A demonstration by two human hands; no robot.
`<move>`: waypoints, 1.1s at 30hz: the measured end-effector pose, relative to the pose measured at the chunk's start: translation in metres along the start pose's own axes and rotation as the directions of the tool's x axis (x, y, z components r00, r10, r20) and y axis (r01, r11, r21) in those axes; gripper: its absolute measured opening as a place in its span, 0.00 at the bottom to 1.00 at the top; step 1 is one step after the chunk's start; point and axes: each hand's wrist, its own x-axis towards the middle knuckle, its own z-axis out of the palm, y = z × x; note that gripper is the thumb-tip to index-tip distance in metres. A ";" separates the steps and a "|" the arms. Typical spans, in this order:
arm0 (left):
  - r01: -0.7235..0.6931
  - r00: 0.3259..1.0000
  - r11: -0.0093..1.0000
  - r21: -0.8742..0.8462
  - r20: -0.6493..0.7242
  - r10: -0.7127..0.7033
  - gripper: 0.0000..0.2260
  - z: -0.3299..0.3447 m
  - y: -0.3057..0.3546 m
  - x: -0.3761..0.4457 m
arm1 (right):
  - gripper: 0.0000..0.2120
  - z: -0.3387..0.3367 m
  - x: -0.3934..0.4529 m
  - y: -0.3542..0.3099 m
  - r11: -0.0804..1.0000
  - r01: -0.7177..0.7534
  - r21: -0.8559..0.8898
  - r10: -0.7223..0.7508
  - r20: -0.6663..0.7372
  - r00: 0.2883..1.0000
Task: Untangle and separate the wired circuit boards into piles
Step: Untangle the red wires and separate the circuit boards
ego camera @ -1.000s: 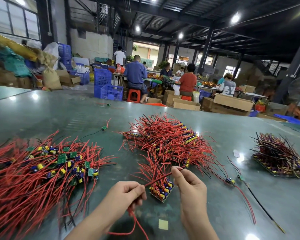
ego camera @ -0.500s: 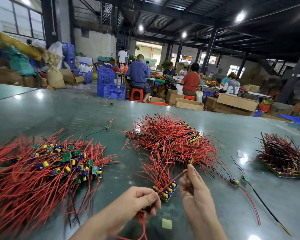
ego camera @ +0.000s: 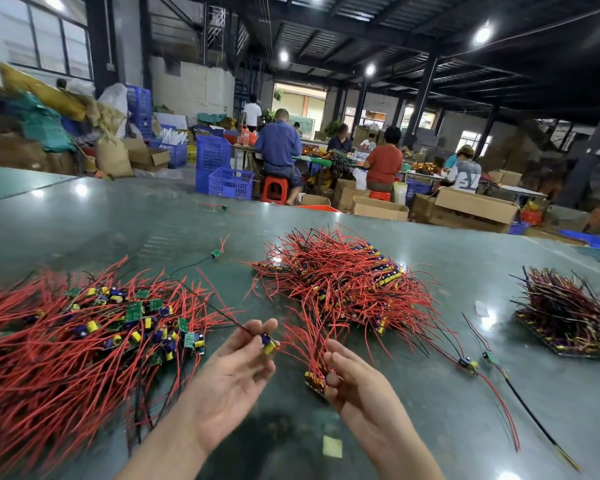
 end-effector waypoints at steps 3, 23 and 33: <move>-0.025 1.000 0.999 -0.044 -0.007 0.025 0.11 -0.001 -0.001 -0.001 | 0.11 0.002 -0.003 0.002 0.991 0.056 -0.123 -0.048 0.069 0.996; -0.056 0.990 0.923 0.381 0.139 0.003 0.12 0.005 -0.025 -0.009 | 0.15 0.013 -0.013 0.006 0.628 0.608 -0.486 -0.580 0.228 0.782; -0.017 0.995 0.799 0.601 0.087 -0.043 0.15 0.007 -0.024 -0.016 | 0.06 0.012 -0.013 0.013 0.215 0.728 -0.651 -0.724 0.394 0.566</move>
